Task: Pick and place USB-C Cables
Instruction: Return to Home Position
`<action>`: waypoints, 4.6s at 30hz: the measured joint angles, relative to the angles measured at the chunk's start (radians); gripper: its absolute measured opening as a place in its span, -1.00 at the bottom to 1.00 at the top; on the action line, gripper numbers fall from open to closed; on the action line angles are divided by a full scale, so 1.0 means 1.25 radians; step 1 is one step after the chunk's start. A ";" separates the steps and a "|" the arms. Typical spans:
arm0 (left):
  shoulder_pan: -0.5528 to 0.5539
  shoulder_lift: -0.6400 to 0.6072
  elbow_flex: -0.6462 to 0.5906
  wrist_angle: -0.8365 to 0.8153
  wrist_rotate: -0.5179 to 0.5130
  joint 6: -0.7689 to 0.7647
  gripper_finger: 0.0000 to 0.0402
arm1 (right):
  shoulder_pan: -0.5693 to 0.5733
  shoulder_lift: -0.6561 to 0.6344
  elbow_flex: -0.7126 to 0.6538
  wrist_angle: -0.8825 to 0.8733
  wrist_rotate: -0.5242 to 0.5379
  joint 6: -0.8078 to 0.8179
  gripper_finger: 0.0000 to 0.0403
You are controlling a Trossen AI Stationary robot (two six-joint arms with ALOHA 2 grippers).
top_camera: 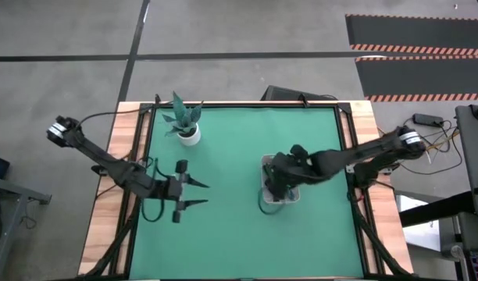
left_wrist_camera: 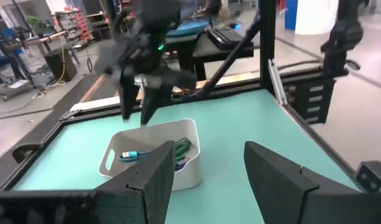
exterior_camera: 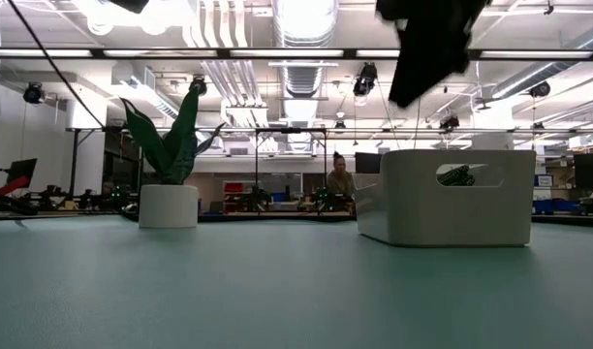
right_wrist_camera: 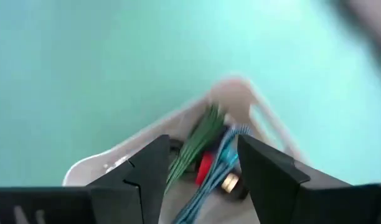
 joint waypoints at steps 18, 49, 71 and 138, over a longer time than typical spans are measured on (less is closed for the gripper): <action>0.174 -0.182 -0.062 0.003 0.105 0.029 -0.32 | 0.079 -0.353 -0.382 0.711 0.077 -0.662 -0.27; 0.365 -0.597 -0.345 -0.144 0.368 -0.132 -0.99 | 0.037 -0.842 -0.793 0.847 -0.035 -0.688 -0.74; 0.365 -0.758 -0.504 -0.050 0.403 -0.109 -0.99 | 0.038 -1.129 -0.909 0.844 -0.040 -0.884 -0.74; 0.365 -0.748 -0.508 -0.063 0.403 -0.029 -0.99 | 0.037 -1.101 -0.960 0.898 -0.151 -0.920 -0.74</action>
